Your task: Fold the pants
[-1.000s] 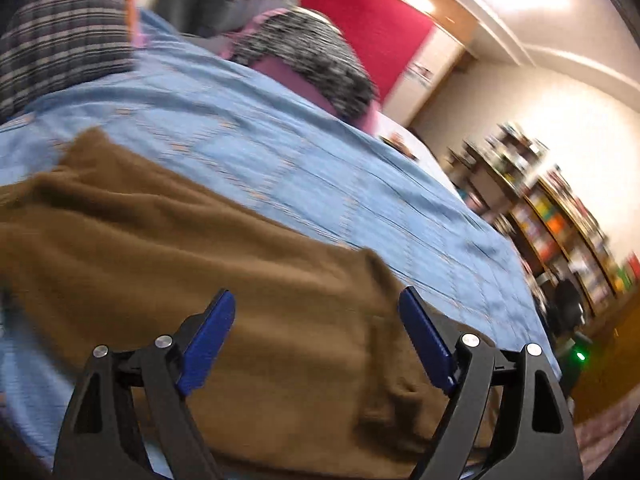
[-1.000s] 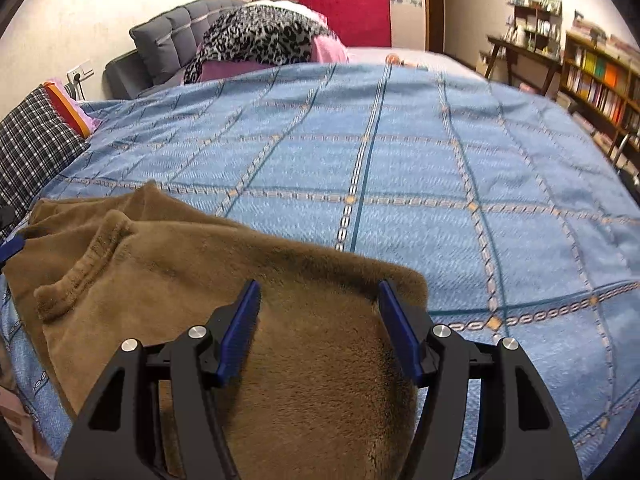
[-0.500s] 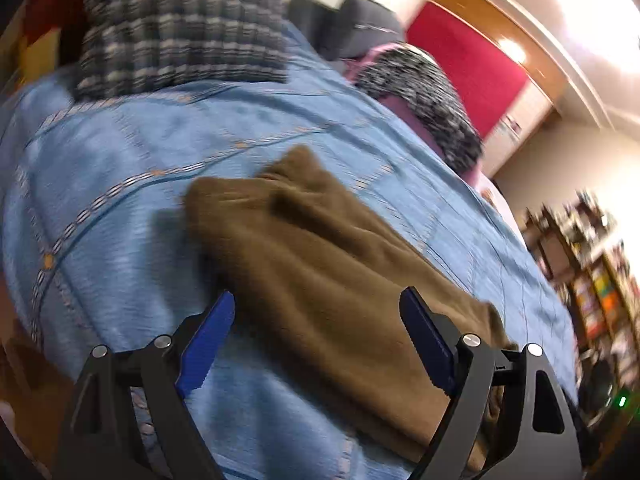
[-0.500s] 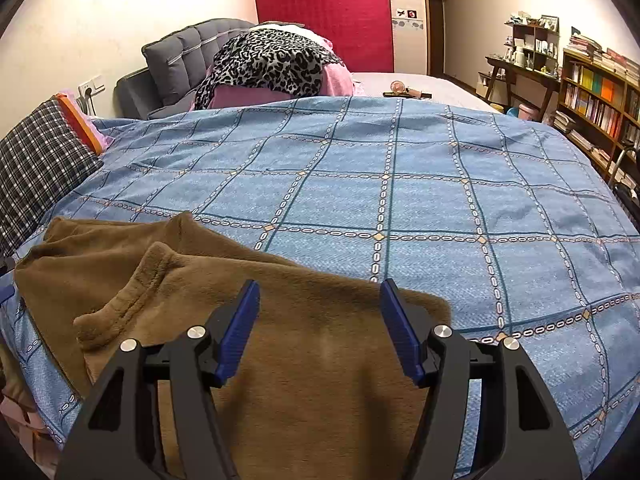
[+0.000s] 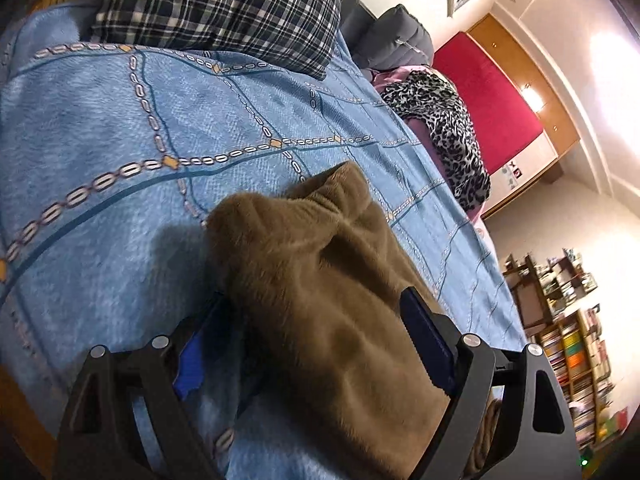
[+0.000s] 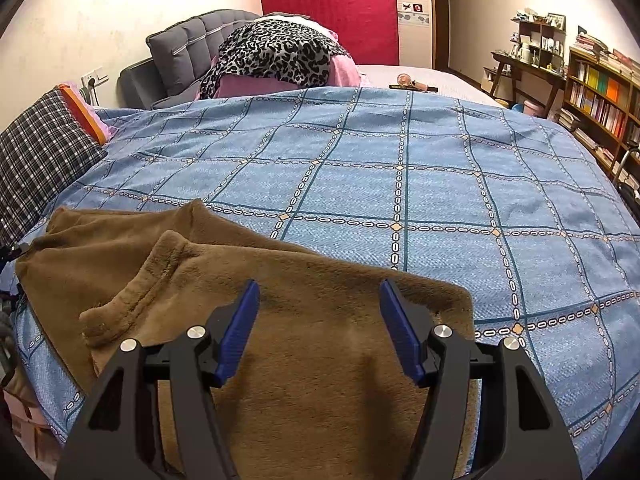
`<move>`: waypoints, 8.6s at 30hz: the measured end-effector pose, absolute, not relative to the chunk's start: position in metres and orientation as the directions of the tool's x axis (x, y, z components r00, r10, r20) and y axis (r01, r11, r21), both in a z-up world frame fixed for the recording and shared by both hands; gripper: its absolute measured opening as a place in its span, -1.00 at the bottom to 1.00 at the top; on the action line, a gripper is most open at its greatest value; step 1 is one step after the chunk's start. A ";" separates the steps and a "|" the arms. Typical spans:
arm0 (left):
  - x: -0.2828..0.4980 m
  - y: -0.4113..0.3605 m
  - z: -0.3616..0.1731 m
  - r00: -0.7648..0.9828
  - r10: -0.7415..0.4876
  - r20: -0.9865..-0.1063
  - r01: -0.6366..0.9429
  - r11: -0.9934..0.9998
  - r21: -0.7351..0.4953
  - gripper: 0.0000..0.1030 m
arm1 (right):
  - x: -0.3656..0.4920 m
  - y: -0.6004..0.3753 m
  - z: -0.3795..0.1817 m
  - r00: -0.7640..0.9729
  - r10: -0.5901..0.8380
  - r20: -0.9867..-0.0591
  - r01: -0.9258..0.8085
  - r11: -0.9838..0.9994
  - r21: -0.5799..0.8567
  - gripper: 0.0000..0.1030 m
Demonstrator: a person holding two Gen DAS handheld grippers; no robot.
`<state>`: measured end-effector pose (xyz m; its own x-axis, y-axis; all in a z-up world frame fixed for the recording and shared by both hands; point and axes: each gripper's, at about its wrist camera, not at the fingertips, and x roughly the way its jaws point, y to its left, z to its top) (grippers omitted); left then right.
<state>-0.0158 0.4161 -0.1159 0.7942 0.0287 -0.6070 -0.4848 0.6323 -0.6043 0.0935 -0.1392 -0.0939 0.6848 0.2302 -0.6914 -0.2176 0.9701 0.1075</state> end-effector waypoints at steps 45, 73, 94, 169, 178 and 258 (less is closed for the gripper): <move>0.032 0.312 -0.019 0.868 -0.095 -0.488 -0.178 0.857 -0.483 -0.61 | 0.079 -0.160 -0.098 0.676 0.259 -0.690 -0.179 0.966 0.188 0.24; 0.035 -0.016 0.031 0.771 -0.377 -0.512 0.346 0.925 -0.160 -0.61 | 0.056 -0.243 -0.114 0.688 0.319 -0.651 -0.051 0.917 0.396 0.24; 0.019 -0.127 -0.061 0.616 -0.396 -0.681 0.541 0.841 0.000 -0.46 | 0.044 -0.287 -0.125 0.704 0.284 -0.651 0.036 0.901 0.432 0.24; 0.020 -0.010 -0.023 0.676 -0.413 -0.611 0.423 0.896 -0.138 0.37 | 0.005 -0.252 -0.049 0.527 0.688 -0.500 -0.352 0.712 0.608 -0.59; 0.016 -0.050 -0.056 0.566 -0.490 -0.663 0.534 0.830 -0.158 0.40 | -0.012 -0.257 -0.093 0.467 0.646 -0.604 -0.246 0.751 0.613 -0.62; 0.045 0.011 -0.062 0.613 -0.387 -0.689 0.399 0.904 -0.152 0.32 | 0.034 -0.213 -0.134 0.660 0.346 -0.666 -0.311 0.934 0.176 -0.03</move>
